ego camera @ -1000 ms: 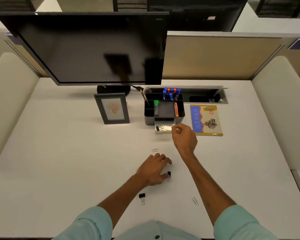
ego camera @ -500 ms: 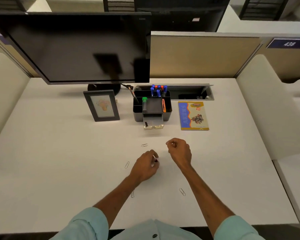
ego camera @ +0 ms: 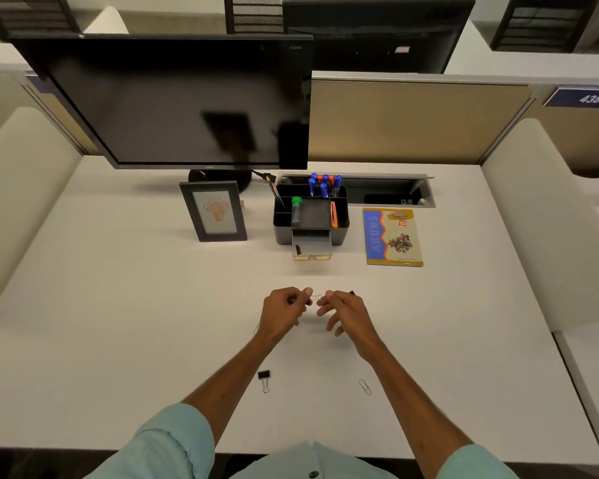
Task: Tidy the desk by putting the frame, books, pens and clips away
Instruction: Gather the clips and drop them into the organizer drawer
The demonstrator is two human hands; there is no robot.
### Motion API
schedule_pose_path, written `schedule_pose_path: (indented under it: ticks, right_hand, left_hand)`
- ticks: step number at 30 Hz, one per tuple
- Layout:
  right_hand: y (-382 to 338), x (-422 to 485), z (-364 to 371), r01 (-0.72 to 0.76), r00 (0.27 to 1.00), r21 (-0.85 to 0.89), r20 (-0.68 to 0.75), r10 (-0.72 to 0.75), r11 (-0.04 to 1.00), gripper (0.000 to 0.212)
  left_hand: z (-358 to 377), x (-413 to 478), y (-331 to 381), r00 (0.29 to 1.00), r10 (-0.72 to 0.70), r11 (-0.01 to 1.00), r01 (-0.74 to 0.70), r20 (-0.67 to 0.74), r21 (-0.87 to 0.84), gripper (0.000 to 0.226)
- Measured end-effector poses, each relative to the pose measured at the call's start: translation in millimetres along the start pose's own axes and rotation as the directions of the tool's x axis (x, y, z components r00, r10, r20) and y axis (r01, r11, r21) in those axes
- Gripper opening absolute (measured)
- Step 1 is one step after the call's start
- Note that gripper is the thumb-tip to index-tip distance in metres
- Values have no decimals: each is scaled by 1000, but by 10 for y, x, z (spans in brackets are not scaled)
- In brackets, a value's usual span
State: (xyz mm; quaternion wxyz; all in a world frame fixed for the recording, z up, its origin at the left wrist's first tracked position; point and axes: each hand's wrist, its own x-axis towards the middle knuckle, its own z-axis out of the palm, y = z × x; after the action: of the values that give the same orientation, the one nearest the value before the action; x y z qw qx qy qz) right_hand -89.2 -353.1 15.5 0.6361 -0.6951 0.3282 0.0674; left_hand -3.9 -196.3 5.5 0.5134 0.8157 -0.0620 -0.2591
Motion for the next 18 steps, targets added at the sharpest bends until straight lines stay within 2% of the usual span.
schedule_pose_path:
  ticks: [4, 12, 16, 18]
  right_hand:
    - [-54, 63, 1, 84, 994, -52, -60, -87, 995, 14]
    - [-299, 306, 2, 104, 992, -76, -70, -109, 992, 14]
    - [-499, 559, 24, 61, 969, -43, -238, -70, 997, 13]
    - [-622, 704, 37, 44, 938, -36, -343, -54, 998, 15]
  left_hand:
    - [-20, 26, 20, 1000, 11, 1000, -11, 12, -19, 42]
    - [-68, 203, 113, 999, 33, 995, -34, -10, -91, 47]
    - [-111, 353, 91, 1000, -15, 995, 14, -9, -104, 53]
    - [-141, 402, 45, 1000, -14, 999, 14, 11, -33, 48]
